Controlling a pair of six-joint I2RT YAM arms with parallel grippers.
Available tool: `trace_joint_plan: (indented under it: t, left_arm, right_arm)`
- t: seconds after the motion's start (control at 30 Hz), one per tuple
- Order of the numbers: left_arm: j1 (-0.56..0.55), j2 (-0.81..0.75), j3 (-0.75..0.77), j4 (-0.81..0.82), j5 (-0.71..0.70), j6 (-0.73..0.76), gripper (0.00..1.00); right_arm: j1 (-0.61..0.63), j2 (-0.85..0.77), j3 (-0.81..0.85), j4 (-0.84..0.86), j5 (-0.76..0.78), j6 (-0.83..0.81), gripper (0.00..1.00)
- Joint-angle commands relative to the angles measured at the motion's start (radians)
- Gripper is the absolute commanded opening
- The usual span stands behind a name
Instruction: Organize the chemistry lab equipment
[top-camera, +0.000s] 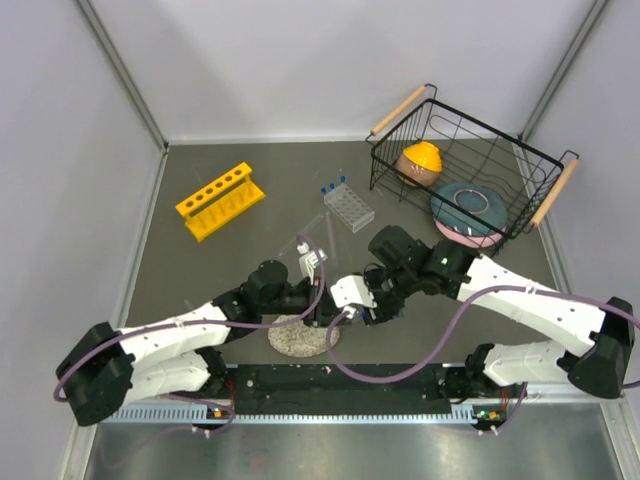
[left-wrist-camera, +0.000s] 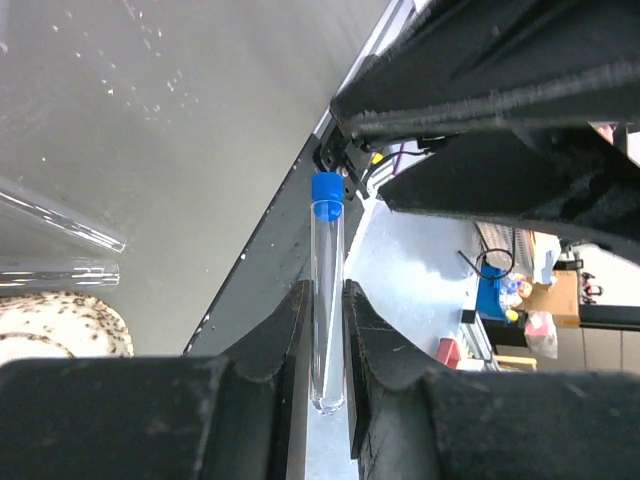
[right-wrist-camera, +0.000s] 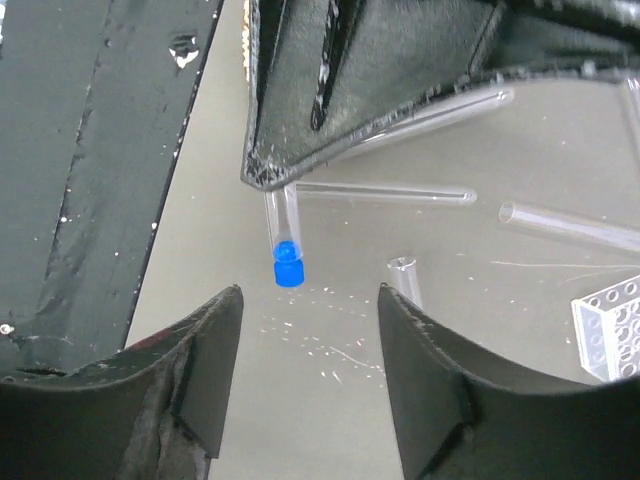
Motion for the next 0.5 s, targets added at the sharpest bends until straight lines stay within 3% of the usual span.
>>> trace_joint_plan:
  t: [0.0, 0.3, 0.47]
  left_arm:
    - [0.002, -0.126, -0.054, 0.075, -0.076, 0.036, 0.0]
    - [-0.021, -0.447, -0.094, 0.055, -0.31, 0.223, 0.0]
    - [-0.022, -0.527, -0.098, 0.109, -0.372, 0.277, 0.0]
  right_arm:
    - [-0.046, -0.011, 0.105, -0.074, -0.136, 0.035, 0.6]
    - [-0.23, -0.019, 0.249, 0.007, -0.496, 0.314, 0.64]
    - [-0.293, 0.003, 0.25, 0.257, -0.57, 0.771, 0.66]
